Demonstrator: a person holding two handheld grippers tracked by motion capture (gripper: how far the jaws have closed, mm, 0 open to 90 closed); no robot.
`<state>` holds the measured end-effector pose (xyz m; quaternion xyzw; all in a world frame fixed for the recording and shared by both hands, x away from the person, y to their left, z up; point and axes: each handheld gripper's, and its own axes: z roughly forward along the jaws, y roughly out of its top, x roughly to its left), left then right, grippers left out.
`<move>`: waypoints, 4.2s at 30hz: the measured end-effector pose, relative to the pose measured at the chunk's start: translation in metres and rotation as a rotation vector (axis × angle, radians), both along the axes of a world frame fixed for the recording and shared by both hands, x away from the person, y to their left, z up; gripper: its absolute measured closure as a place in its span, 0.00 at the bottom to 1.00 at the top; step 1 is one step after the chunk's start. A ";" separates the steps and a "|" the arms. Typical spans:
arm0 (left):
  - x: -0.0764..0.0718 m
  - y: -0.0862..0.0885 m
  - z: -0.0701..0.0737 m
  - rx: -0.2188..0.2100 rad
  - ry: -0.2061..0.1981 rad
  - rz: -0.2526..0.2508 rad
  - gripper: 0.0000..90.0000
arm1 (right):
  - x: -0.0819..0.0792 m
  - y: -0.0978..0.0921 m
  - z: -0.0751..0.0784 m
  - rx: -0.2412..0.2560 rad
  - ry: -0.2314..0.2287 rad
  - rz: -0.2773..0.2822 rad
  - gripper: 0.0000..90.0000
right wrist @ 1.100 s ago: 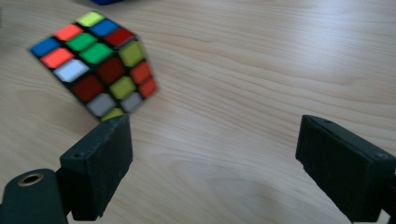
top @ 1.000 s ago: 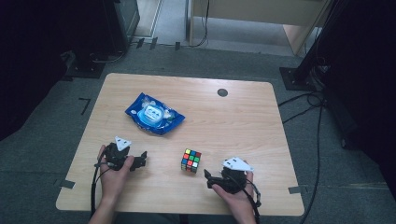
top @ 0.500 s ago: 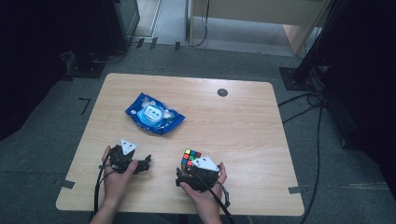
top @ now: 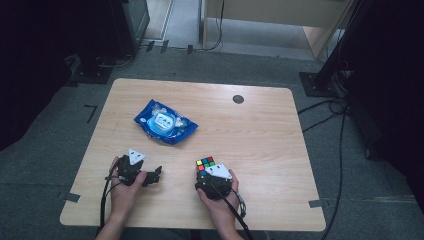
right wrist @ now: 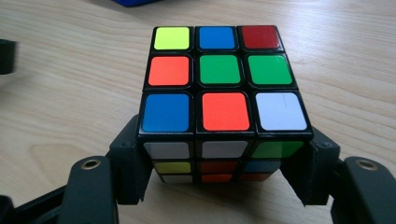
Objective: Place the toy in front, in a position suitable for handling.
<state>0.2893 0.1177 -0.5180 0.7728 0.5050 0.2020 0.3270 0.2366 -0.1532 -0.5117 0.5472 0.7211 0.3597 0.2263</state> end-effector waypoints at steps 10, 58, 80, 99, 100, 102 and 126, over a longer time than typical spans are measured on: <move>-0.001 -0.001 0.000 0.014 -0.004 -0.007 0.02 | 0.005 -0.012 0.000 -0.003 -0.034 0.124 0.38; 0.078 -0.097 0.011 0.146 -0.144 -0.099 0.53 | 0.015 -0.125 -0.010 -0.055 0.051 0.067 0.16; -0.007 -0.024 0.005 0.037 -0.188 -0.406 0.69 | 0.015 -0.126 -0.012 -0.050 0.034 0.084 0.16; -0.008 0.029 0.032 -0.143 -0.168 -0.222 0.34 | 0.015 -0.126 -0.012 -0.050 0.033 0.085 0.16; -0.004 0.028 0.032 -0.121 -0.177 -0.199 0.34 | 0.015 -0.126 -0.012 -0.051 0.033 0.085 0.16; 0.008 0.026 0.030 -0.085 -0.196 -0.134 0.30 | 0.015 -0.126 -0.012 -0.051 0.033 0.085 0.16; 0.045 0.026 0.019 -0.147 -0.071 -0.172 0.18 | 0.016 -0.125 -0.012 -0.054 0.034 0.068 0.16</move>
